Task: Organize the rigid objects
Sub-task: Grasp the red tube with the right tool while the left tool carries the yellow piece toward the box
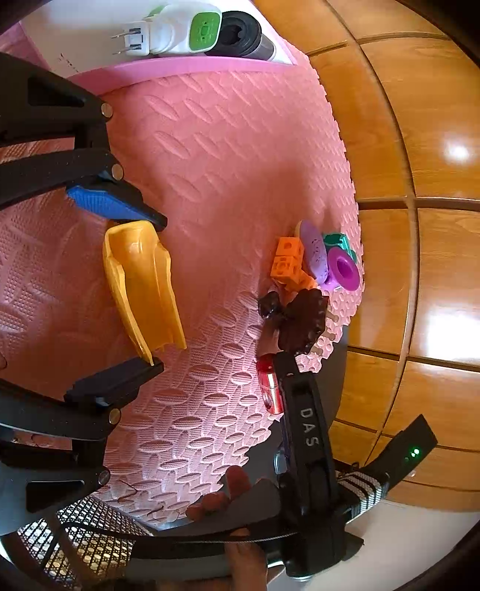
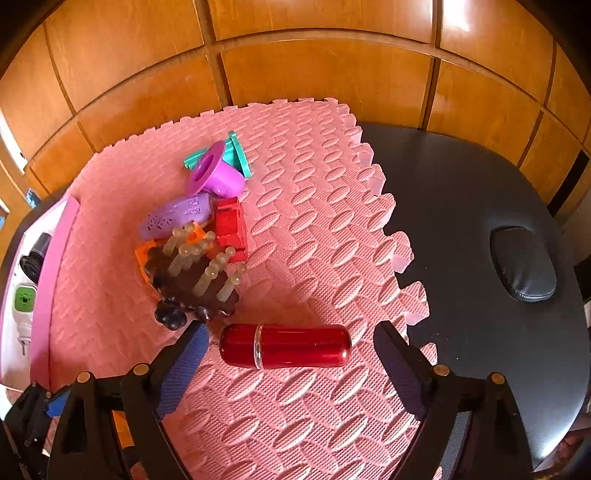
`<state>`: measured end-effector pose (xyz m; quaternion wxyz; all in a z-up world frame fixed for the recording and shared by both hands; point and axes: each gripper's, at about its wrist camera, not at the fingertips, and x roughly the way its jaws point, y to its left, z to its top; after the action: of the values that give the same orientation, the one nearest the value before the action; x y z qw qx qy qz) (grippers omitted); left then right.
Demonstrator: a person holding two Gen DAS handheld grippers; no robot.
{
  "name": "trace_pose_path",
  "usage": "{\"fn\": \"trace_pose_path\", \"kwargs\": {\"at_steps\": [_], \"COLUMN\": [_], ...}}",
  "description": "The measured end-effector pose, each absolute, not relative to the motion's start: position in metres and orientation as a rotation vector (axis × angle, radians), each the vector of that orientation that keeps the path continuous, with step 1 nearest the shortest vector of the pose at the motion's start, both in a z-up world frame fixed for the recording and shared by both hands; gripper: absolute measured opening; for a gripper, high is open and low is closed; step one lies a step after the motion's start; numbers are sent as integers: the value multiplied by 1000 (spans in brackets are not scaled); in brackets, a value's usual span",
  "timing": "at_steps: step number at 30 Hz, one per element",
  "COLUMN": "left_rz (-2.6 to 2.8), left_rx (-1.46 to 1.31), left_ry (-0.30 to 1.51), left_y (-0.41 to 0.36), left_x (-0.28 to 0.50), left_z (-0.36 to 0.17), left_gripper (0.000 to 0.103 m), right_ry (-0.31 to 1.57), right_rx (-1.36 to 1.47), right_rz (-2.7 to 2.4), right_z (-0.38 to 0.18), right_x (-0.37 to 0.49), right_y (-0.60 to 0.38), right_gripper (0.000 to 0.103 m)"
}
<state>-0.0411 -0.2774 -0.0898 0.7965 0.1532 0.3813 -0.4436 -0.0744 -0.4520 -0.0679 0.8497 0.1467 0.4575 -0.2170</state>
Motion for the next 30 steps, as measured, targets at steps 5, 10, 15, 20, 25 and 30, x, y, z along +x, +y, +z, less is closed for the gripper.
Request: {"fn": "trace_pose_path", "kwargs": {"at_steps": [5, 10, 15, 20, 25, 30], "left_rz": [-950, -946, -916, -860, -800, -715], "left_rx": [320, 318, 319, 320, 331, 307], "left_ry": [815, 807, 822, 788, 711, 668], "left_y": [-277, -277, -277, -270, -257, -237], "left_x": [-42, -42, -41, -41, -44, -35], "left_z": [-90, -90, -88, -72, -43, -17], "left_gripper": [70, 70, 70, 69, 69, 70], "right_ry": [989, 1005, 1001, 996, 994, 1001], "right_rx": [278, 235, 227, 290, 281, 322], "right_rz": [-470, -483, -489, -473, -483, -475], "right_z": [-73, -79, -79, -79, -80, -82], "right_x": [-70, -65, -65, -67, -65, -66], "right_y": [-451, -448, -446, -453, -454, -456], "right_gripper": [92, 76, 76, 76, 76, 76]}}
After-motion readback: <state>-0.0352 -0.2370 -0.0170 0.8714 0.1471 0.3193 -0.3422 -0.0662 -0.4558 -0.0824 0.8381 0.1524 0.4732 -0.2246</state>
